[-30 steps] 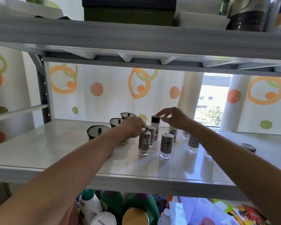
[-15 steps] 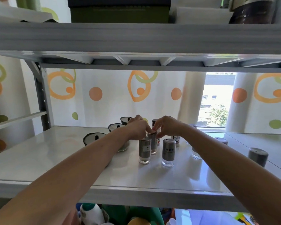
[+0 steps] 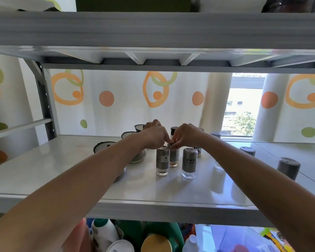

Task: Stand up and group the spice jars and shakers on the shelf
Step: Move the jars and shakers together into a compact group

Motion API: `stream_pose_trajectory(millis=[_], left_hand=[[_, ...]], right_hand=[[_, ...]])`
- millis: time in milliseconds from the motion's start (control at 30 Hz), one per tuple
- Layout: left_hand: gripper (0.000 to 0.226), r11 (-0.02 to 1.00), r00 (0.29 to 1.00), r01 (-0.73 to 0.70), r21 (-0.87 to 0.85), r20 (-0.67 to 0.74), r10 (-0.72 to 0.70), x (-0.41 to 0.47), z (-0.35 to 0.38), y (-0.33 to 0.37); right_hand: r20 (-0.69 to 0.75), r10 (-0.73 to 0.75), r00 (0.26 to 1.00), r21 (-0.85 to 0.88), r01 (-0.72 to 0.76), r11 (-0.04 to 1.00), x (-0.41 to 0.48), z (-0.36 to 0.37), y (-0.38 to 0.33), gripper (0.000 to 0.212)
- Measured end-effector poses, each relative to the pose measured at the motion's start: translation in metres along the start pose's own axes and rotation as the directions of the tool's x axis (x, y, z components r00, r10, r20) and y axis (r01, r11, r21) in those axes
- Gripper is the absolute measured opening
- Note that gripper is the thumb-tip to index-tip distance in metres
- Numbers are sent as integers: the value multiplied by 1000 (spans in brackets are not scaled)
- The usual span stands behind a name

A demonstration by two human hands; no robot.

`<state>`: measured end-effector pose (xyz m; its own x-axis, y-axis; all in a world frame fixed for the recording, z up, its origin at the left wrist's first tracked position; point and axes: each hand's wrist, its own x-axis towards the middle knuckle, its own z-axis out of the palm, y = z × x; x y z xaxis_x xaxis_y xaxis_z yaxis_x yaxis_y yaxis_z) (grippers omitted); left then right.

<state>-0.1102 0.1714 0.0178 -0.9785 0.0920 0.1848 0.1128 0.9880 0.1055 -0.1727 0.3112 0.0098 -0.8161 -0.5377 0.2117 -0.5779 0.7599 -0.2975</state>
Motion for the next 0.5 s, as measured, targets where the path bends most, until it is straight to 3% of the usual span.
stream_pose_trajectory(millis=[67,200,300,400,500], left_hand=[[62,1000,1000,6,7,12,-6,-2,-1,1],[59,1000,998,-6,-5,57,6,-1,0,-3],[59,1000,999,-10,19,50,9,-3,-1,-3],[61,998,999,-14,54,43,12,-7,-4,-1],[61,998,998,-8,60,65,4,-6,-6,-1]], right_hand=[[6,-4,1000,-53,5,999,1,1,-1,38],[124,-79,989,73,71,995,5,-2,-3,37],[84,-74,994,61,69,996,10,2,-4,22],[36,-39,999,6,38,999,15,5,-2,27],[163,-70,984,56,62,997,13,-3,-5,23]])
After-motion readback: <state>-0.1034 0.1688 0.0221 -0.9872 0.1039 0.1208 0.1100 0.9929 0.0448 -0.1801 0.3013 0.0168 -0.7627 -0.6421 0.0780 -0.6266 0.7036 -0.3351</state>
